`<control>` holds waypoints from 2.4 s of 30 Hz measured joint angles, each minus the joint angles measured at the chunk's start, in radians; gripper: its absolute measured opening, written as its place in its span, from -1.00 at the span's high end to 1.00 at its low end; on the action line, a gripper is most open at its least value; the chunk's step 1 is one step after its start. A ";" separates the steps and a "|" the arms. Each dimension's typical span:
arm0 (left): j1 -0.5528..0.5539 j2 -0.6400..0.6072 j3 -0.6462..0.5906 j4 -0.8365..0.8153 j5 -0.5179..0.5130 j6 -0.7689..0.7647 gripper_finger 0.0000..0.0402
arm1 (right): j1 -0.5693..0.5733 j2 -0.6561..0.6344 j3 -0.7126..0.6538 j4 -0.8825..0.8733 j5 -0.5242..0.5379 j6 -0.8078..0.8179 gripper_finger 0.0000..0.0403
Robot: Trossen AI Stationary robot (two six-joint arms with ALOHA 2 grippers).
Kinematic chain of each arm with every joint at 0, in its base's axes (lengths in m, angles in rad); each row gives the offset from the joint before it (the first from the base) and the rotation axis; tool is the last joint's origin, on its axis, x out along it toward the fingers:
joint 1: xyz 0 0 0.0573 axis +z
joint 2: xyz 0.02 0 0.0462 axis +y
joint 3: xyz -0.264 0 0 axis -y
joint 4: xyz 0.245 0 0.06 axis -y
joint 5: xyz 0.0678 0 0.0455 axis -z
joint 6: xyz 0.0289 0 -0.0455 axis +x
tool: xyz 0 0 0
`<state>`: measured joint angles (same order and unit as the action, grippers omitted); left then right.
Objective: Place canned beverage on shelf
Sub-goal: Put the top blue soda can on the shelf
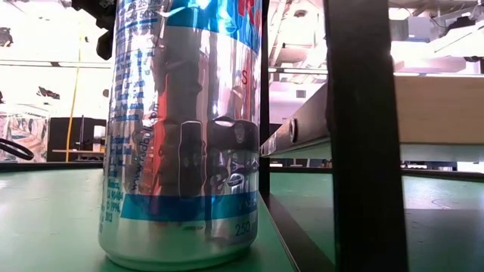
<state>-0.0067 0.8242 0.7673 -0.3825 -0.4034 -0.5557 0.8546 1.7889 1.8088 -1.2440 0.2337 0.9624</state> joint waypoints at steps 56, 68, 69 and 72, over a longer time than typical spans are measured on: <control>0.000 0.000 0.000 -0.001 0.005 0.022 -0.66 | -0.032 0.064 0.001 0.007 -0.055 -0.048 -0.55; 0.000 0.000 0.000 -0.001 0.005 0.033 -0.66 | -0.033 0.064 0.001 0.052 -0.070 -0.044 -0.54; 0.000 0.000 0.000 -0.001 0.005 0.033 -0.66 | -0.033 0.064 0.001 0.056 -0.076 -0.043 -0.55; 0.000 0.000 0.000 -0.001 0.005 0.033 -0.66 | -0.033 0.064 0.001 0.057 -0.079 -0.028 -0.55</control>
<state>-0.0069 0.8242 0.7673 -0.3832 -0.3986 -0.5232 0.8219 1.8534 1.8095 -1.1873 0.1547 0.9345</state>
